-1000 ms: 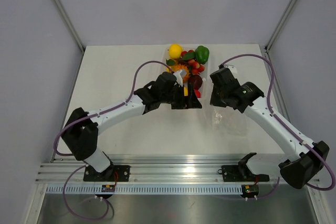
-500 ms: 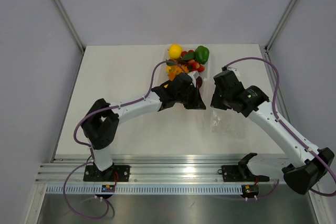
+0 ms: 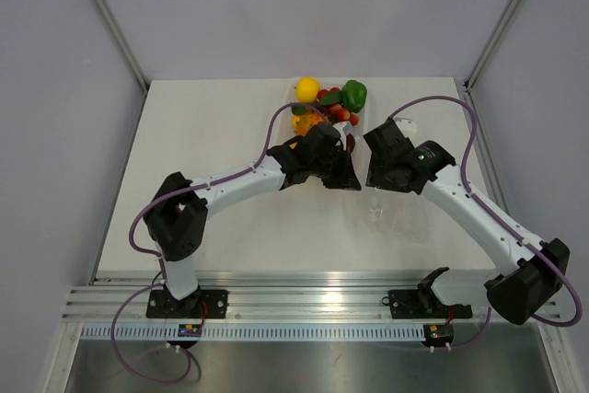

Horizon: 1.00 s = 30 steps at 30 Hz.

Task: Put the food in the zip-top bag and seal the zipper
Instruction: Pick up the zipper food storage bag at the center of the board.

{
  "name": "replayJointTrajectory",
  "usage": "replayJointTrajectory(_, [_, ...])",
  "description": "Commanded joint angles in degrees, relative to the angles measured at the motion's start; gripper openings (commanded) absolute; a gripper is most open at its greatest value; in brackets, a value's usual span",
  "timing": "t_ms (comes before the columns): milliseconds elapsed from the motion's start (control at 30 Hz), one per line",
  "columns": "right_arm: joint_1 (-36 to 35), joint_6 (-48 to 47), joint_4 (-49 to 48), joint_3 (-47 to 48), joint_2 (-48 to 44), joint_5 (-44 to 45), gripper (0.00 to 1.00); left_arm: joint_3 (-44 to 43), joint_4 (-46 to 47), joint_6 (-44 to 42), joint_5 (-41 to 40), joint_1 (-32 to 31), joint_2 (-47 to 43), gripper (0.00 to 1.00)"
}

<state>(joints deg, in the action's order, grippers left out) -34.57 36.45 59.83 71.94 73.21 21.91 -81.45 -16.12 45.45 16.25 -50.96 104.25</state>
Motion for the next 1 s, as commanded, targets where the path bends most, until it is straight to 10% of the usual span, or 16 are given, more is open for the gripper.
replayJointTrajectory(0, [-0.5,-0.6,-0.3,3.6,-0.3,0.5,0.53,-2.8,0.4,-0.8,0.7,-0.3,-1.7,0.0])
replayJointTrajectory(200, [-0.5,-1.0,-2.6,2.2,0.7,-1.2,0.56,-2.0,1.5,-0.1,1.2,-0.3,-1.6,0.0])
replayJointTrajectory(400, [-0.3,-0.9,-1.1,1.3,1.6,5.5,0.0,-3.1,0.0,-4.7,2.4,0.1,-1.8,0.0])
replayJointTrajectory(967, [4.0,-4.8,5.1,9.9,-1.9,13.5,0.0,-24.8,-20.1,-21.3,6.2,1.8,9.2,0.05])
